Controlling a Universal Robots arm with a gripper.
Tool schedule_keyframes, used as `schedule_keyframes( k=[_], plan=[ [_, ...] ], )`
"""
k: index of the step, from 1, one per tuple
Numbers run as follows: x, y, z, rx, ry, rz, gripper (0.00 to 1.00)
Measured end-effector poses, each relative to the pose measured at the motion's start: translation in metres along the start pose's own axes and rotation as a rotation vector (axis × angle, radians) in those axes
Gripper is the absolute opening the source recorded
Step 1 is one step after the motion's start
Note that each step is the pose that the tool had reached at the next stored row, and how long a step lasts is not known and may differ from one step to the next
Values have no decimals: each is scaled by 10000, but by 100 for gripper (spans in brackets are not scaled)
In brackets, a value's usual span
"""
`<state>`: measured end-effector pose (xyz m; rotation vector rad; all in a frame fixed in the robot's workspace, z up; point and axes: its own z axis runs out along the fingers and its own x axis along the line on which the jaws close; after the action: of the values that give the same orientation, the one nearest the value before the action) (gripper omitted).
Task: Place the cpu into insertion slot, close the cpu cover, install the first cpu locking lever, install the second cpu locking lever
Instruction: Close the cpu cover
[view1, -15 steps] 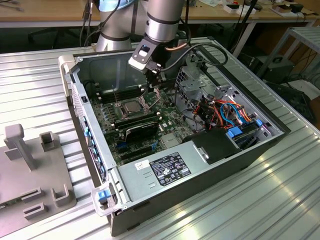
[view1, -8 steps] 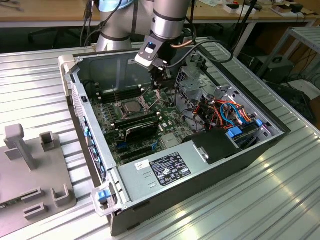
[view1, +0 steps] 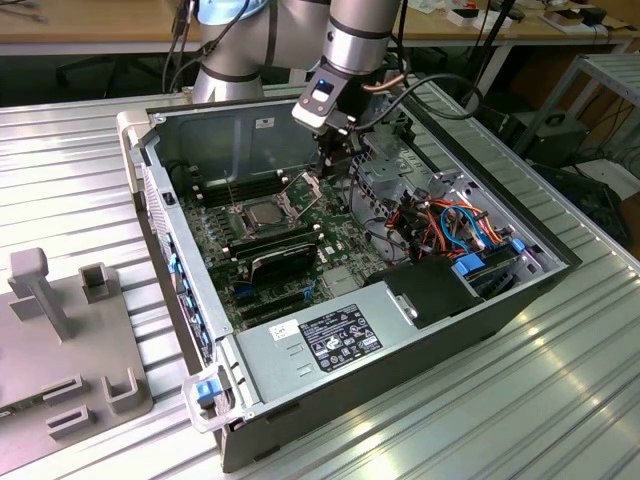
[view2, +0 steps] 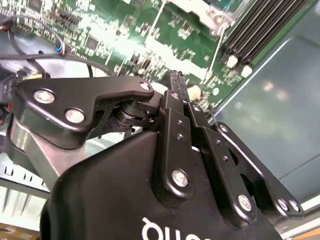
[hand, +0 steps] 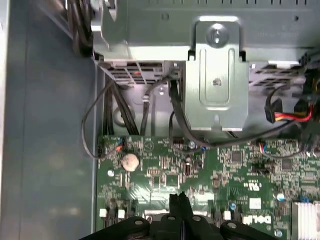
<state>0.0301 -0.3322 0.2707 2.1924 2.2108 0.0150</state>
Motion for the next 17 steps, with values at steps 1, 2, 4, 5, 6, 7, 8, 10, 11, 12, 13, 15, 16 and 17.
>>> schedule_keyframes(
  k=[1,2,4,5,6,7,8,10,11,12,13,15,16,17],
  plan=[
    [1,26,2,0,0,0,11],
    [4,43,12,0,2,1,11],
    [9,56,37,3,0,0,11],
    [11,60,52,5,0,1,11],
    [12,61,67,7,0,1,11],
    [14,61,92,10,1,1,11],
    [15,61,105,11,1,2,11],
    [17,61,127,14,4,1,11],
    [17,60,136,14,5,1,11],
    [18,60,145,15,9,0,11],
    [18,57,152,16,15,1,11],
    [20,49,162,15,30,1,11],
    [20,47,164,15,31,0,11],
    [20,45,168,16,33,-1,11]
  ],
)
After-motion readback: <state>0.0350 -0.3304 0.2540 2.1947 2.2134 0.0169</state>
